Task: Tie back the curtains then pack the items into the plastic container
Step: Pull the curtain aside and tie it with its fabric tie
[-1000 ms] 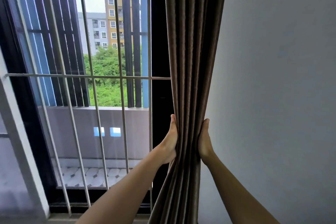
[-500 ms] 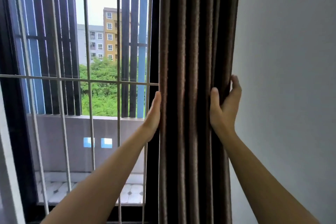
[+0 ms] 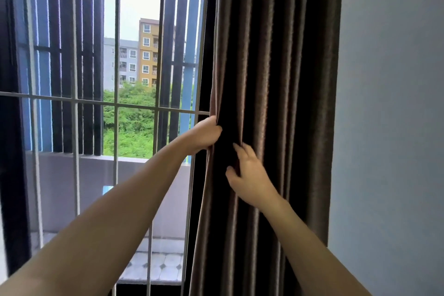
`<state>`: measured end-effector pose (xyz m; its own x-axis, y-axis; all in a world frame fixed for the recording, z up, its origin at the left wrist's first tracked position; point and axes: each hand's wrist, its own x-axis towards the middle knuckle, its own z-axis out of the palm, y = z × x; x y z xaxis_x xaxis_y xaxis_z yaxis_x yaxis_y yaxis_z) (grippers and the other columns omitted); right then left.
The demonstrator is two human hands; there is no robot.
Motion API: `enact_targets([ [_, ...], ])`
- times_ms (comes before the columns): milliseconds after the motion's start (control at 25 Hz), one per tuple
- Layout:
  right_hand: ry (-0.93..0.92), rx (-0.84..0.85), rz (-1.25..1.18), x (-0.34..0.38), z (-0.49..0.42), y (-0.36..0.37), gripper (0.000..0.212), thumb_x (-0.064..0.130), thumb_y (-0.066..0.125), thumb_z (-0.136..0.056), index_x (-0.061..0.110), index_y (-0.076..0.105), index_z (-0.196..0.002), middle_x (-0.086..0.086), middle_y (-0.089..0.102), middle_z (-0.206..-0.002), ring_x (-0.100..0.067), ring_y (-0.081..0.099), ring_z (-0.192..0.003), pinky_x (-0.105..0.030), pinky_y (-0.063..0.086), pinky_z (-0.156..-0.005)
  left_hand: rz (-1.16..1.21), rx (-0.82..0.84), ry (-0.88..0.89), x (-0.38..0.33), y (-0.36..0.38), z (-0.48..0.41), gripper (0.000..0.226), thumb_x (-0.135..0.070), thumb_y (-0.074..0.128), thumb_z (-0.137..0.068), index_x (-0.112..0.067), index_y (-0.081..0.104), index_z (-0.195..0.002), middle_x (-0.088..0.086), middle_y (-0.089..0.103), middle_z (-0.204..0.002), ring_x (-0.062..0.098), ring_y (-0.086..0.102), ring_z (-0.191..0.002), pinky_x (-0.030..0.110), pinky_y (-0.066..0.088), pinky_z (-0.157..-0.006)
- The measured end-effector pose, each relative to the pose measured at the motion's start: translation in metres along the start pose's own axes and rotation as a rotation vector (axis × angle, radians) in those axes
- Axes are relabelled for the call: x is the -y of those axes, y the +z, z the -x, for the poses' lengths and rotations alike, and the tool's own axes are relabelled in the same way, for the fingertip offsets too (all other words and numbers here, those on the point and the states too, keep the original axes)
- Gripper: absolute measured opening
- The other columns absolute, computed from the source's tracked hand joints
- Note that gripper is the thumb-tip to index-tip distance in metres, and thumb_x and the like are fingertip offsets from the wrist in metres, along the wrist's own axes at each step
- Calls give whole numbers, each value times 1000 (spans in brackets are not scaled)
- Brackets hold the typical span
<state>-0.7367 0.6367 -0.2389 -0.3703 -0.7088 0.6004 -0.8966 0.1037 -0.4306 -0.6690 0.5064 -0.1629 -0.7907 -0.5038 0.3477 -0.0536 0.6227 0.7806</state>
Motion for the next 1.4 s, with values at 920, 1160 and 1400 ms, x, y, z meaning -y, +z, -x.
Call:
enact_targets([
  [920,19,-301,84,-8,48,70,58,32,59,-85,23,41,-139,-5,-7,-158,-18,2,-145,-31,16,-116,-258,-5,-1,12,9,15,26,-20,35,-93,-9,47,-114,-2,48,-72,9,44,-56,17,35,-47],
  [1160,123,43,-13,-14,50,76,73,31,52,-90,13,14,-150,-2,2,-159,-19,13,-143,-21,13,-113,-235,44,-3,11,13,15,28,-17,31,-93,-11,46,-116,-3,38,-66,9,35,-50,12,32,-35],
  [1400,63,221,-77,-23,72,82,80,28,53,-88,21,5,-151,9,-9,-159,-11,3,-147,-26,12,-118,-131,72,-40,5,18,16,34,-13,31,-90,0,42,-120,-2,42,-68,10,42,-52,14,37,-38],
])
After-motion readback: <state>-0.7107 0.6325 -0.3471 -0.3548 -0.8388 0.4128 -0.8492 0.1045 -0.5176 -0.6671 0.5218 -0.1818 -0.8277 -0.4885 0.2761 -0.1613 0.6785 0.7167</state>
